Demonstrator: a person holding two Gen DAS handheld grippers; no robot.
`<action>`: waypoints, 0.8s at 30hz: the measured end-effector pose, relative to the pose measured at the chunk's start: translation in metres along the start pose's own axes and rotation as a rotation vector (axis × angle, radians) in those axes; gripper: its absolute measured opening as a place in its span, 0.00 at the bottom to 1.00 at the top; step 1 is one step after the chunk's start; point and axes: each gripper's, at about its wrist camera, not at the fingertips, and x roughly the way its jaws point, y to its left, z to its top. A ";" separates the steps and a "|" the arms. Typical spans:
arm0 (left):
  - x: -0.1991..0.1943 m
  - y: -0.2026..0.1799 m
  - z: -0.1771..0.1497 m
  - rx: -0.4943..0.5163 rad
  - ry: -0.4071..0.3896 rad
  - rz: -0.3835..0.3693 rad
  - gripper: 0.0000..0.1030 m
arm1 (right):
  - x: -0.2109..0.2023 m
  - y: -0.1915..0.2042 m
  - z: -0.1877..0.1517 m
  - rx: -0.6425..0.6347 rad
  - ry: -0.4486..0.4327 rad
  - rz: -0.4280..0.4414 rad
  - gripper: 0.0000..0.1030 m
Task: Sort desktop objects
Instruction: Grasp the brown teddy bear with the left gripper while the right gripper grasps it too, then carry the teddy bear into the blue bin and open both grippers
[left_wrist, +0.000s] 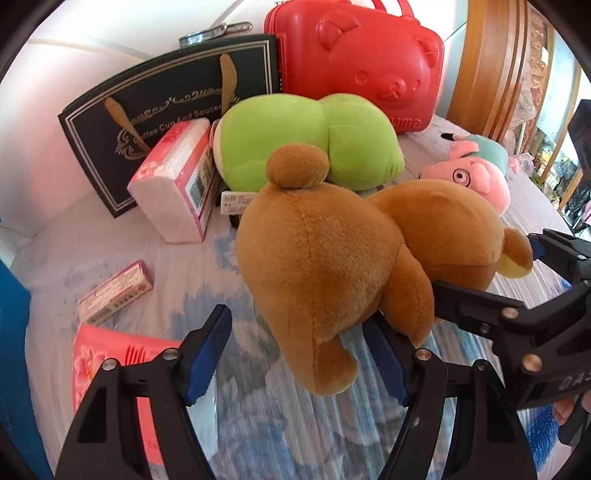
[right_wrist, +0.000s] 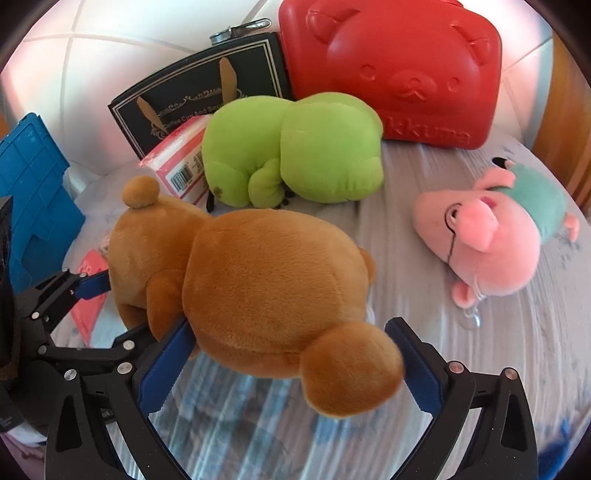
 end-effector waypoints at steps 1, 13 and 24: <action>-0.001 -0.001 0.001 0.001 -0.004 -0.024 0.45 | -0.001 0.001 0.001 -0.003 -0.012 0.001 0.90; -0.049 -0.003 0.007 0.002 -0.077 0.031 0.41 | -0.050 0.019 0.008 -0.078 -0.099 0.033 0.68; -0.179 0.004 -0.001 -0.038 -0.265 0.142 0.41 | -0.154 0.075 0.013 -0.186 -0.261 0.098 0.67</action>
